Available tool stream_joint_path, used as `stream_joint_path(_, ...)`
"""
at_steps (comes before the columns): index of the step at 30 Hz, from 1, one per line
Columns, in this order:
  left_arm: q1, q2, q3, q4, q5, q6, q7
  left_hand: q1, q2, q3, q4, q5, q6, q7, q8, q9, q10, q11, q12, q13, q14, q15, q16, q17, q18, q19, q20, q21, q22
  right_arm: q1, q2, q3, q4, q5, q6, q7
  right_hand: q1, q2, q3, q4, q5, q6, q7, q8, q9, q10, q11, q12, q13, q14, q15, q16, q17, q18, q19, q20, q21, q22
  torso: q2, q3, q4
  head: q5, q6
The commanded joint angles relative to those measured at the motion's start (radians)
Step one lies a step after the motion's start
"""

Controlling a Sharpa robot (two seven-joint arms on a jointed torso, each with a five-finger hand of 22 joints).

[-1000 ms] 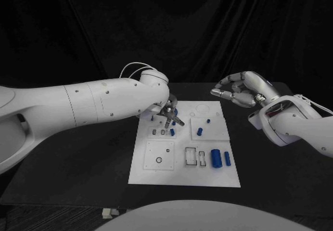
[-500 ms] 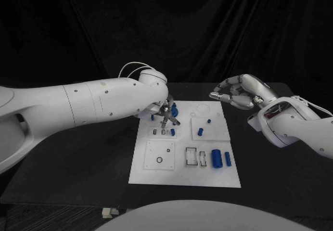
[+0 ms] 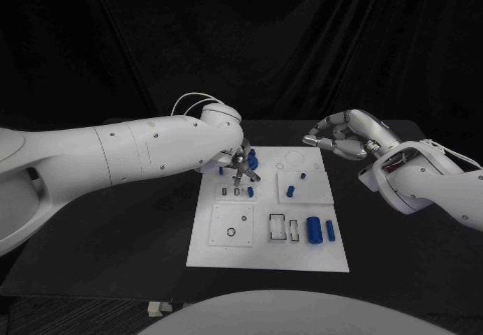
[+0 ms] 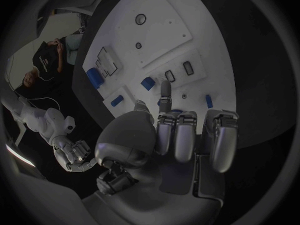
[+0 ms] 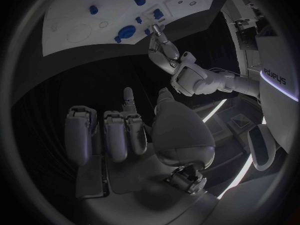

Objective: Assemble the parts on the task board

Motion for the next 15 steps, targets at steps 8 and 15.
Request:
stream_joint_path(8,-0.012,0.010,0.001,-0.007,0.007,-0.020,0.020,0.010,0.001,0.002,0.000,0.006,-0.008,0.001,-0.009,0.009,0.104,-0.008,0.003,0.262,0.104,-0.005,0.003,0.263,-0.001,0.087,-0.007,-0.005,0.241,-0.003,0.004,0.001,-0.004,-0.008,0.011,-0.022,0.010,-0.002,-0.009,0.000,0.004,-0.005,0.004,-0.004,-0.001,0.104,0.007,0.004,0.263,0.107,0.006,0.003,0.263,0.009,0.039,0.005,-0.015,0.220,-0.001,0.0003,0.0002,0.005,0.000)
stream_joint_path(15,-0.021,0.013,0.001,-0.013,0.007,-0.010,0.020,0.007,0.004,0.002,0.001,0.003,-0.004,0.000,-0.009,0.014,0.104,-0.009,0.003,0.262,0.104,-0.005,0.003,0.263,-0.001,0.089,-0.007,-0.004,0.245,-0.004,0.006,0.001,-0.005,-0.008,0.014,-0.022,0.013,-0.002,-0.011,0.000,0.005,-0.005,0.005,-0.004,-0.002,0.104,0.007,0.004,0.263,0.107,0.007,0.003,0.263,0.010,0.036,0.005,-0.019,0.219,-0.001,0.0004,0.0005,0.006,0.000)
